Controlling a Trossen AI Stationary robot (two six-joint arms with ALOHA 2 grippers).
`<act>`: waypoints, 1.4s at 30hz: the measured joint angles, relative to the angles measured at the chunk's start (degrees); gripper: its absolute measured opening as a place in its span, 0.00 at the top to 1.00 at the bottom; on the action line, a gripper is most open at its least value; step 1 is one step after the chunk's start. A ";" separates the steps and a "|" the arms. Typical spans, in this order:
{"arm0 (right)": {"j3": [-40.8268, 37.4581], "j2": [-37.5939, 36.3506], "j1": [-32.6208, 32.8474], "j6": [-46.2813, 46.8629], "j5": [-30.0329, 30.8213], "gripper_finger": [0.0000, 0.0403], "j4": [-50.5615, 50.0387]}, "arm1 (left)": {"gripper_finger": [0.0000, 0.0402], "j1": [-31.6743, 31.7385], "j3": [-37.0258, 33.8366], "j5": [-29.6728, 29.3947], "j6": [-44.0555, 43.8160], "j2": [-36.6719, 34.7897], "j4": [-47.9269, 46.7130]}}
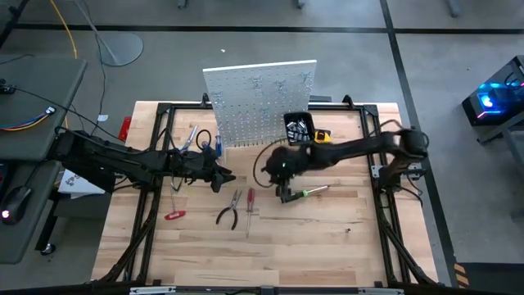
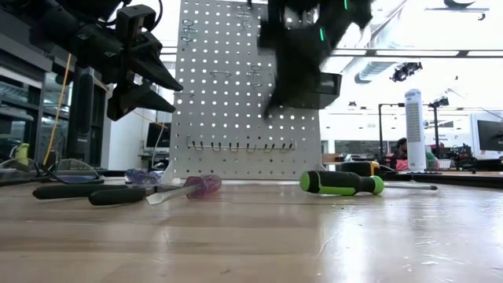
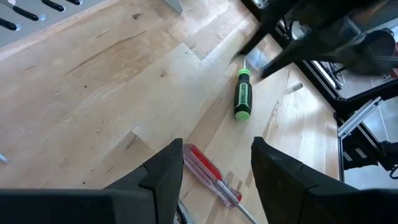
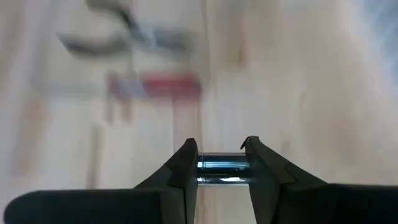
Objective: Hang tools onto peg board
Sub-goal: Put the silver socket into the black bin on the peg board
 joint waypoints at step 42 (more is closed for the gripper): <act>18.25 -12.99 14.80 30.39 -0.17 0.45 -61.12 | 0.57 0.00 -0.04 0.20 -0.39 -0.02 0.50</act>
